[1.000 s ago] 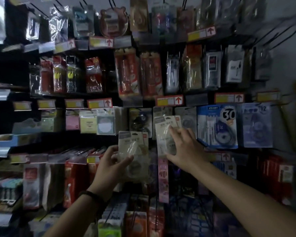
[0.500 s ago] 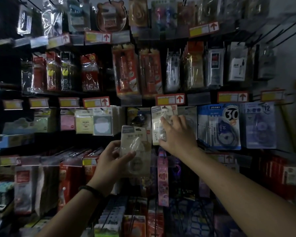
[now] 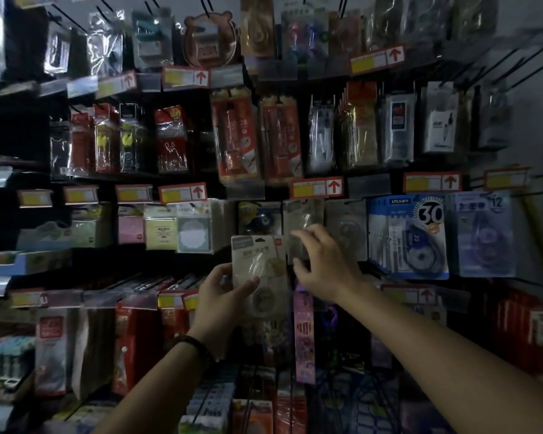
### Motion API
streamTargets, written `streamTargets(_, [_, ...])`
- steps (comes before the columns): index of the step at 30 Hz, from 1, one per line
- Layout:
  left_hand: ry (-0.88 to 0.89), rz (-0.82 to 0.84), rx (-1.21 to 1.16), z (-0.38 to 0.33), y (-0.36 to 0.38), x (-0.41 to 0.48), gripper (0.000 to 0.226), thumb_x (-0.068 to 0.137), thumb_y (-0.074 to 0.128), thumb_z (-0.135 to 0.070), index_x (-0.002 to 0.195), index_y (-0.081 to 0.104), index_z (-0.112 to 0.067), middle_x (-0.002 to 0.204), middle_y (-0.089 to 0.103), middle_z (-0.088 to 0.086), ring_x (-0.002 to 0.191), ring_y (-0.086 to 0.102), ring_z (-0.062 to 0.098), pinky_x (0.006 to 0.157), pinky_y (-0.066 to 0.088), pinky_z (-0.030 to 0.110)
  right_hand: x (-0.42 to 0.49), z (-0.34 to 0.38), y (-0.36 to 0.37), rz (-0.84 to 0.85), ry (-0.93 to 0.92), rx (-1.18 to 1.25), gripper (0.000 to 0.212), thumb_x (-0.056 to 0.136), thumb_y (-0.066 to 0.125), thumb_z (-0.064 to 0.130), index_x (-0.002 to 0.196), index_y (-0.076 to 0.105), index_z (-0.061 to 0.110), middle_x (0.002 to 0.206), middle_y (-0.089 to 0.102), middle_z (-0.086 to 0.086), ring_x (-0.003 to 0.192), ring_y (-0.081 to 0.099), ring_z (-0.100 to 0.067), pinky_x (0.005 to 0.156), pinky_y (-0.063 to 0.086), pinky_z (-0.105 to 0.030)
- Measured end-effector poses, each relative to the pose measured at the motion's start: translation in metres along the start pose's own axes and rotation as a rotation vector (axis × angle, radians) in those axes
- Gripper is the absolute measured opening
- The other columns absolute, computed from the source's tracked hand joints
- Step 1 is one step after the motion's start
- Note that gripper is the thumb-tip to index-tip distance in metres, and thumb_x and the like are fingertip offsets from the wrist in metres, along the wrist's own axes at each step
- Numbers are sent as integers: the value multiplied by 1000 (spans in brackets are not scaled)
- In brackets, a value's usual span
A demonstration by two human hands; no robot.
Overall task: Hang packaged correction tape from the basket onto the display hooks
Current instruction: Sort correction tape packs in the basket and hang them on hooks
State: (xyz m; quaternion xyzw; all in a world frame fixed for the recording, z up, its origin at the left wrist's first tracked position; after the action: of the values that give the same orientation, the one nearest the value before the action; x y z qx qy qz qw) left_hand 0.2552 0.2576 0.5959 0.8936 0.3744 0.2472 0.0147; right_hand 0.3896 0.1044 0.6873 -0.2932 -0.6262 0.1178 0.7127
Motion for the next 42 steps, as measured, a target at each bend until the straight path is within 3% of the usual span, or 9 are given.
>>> streamTargets(2, [2, -9, -4, 3, 7, 1, 40, 91, 81, -16, 128, 65, -19, 118, 77, 9, 101, 79, 30, 71, 67, 51, -21, 18, -6, 18, -132, 41, 70, 87, 69, 48, 147, 44, 23, 136, 43, 6, 115, 55, -16, 82, 58, -35])
streamTargets(7, [40, -7, -6, 6, 29, 9, 35, 92, 81, -16, 124, 67, -14, 116, 79, 12, 101, 80, 28, 76, 66, 44, -53, 33, -6, 34, -235, -7, 104, 75, 74, 71, 156, 39, 16, 147, 47, 3, 136, 44, -16, 106, 47, -32])
streamTargets(14, [59, 93, 44, 4, 62, 13, 41, 95, 77, -12, 133, 60, -13, 124, 75, 10, 108, 77, 23, 81, 66, 37, -56, 8, -4, -38, -177, -80, 90, 82, 77, 55, 156, 43, 16, 139, 50, 1, 136, 44, -21, 93, 59, -41])
streamTargets(18, [112, 101, 234, 2, 63, 13, 56, 91, 82, -16, 138, 52, -21, 125, 70, 1, 110, 73, 17, 81, 64, 29, -44, -9, -16, -149, -84, -128, 93, 77, 86, 50, 153, 47, 14, 140, 51, -3, 136, 45, -26, 98, 56, -41])
streamTargets(23, [153, 102, 400, 4, 60, 10, 46, 94, 79, -21, 134, 57, -22, 123, 67, -5, 108, 67, 6, 67, 54, 11, -24, -22, -23, -190, -26, -264, 99, 69, 93, 45, 151, 47, 14, 140, 52, -7, 133, 46, -29, 97, 57, -46])
streamTargets(27, [203, 89, 520, 3, 57, 9, 36, 95, 78, -26, 128, 62, -24, 118, 68, -12, 103, 64, -4, 74, 52, 10, -12, -23, -21, -170, -42, -317, 102, 67, 95, 44, 153, 46, 16, 138, 54, -6, 131, 44, -26, 90, 60, -46])
streamTargets(32, [266, 85, 582, 1, 54, 6, 29, 96, 77, -26, 123, 66, -24, 116, 70, -11, 103, 67, 0, 77, 51, 11, -8, -21, -19, -133, -46, -337, 100, 72, 90, 49, 155, 42, 18, 137, 52, -7, 132, 45, -28, 84, 61, -49])
streamTargets(38, [298, 110, 589, 1, 53, 2, 22, 95, 77, -27, 114, 68, -29, 110, 73, -11, 102, 70, 4, 88, 58, 26, 0, -19, -19, -94, -35, -374, 88, 84, 68, 63, 155, 40, 20, 136, 50, -5, 128, 43, -26, 94, 53, -51])
streamTargets(42, [316, 110, 609, 0, 51, 1, 20, 94, 77, -30, 112, 68, -31, 108, 74, -12, 102, 70, 4, 88, 59, 29, 9, -26, -6, 24, 23, -413, 82, 88, 69, 55, 155, 34, 25, 143, 46, -3, 133, 38, -25, 95, 53, -50])
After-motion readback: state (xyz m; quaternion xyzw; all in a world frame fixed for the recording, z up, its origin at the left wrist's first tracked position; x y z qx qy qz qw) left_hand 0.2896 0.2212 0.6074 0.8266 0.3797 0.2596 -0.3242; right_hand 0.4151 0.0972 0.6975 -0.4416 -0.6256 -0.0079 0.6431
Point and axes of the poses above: each hand's wrist, its own x-axis towards the middle knuckle, its own y-axis out of the palm, z = x × y, the point moved 10 cm from there along x, towards the middle knuckle
